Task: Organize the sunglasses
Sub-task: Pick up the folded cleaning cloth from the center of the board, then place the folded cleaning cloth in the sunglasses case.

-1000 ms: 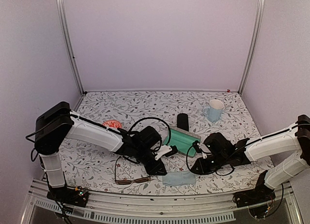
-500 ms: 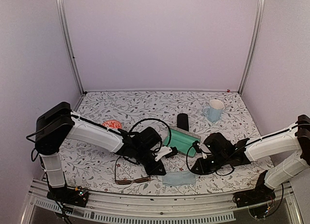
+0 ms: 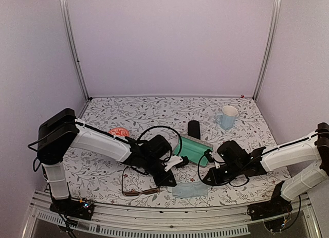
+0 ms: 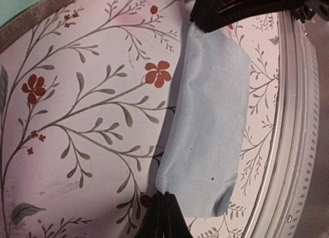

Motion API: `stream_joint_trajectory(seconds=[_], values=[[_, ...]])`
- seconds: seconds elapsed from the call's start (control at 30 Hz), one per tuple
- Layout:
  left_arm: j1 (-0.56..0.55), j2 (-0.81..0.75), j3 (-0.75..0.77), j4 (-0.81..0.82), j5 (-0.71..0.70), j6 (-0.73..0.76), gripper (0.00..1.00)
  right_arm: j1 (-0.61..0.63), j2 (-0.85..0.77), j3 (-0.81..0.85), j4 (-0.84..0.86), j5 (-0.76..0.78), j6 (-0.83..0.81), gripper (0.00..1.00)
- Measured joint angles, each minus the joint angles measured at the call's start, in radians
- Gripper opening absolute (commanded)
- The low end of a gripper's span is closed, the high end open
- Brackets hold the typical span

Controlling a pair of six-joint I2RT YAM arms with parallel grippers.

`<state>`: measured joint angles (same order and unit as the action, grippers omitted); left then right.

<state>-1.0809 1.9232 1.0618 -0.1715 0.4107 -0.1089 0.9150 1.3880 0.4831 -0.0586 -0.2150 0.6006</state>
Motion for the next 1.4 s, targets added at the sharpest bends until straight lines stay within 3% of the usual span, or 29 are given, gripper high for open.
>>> stream_joint_trajectory(seconds=[0.47, 0.77, 1.13, 1.4], values=[[0.045, 0.000, 0.056, -0.025, -0.002, -0.003, 0.00, -0.024, -0.034, 0.002, 0.001, 0.022, -0.003, 0.00], [0.118, 0.025, 0.201, -0.076, -0.005, 0.048, 0.00, -0.067, -0.033, 0.050, 0.011, 0.060, -0.018, 0.00], [0.218, 0.199, 0.411, -0.170, -0.020, 0.117, 0.00, -0.142, 0.000, 0.107, 0.062, 0.114, -0.063, 0.00], [0.236, 0.225, 0.496, -0.218, -0.038, 0.144, 0.00, -0.166, 0.028, 0.113, 0.090, 0.134, -0.084, 0.00]])
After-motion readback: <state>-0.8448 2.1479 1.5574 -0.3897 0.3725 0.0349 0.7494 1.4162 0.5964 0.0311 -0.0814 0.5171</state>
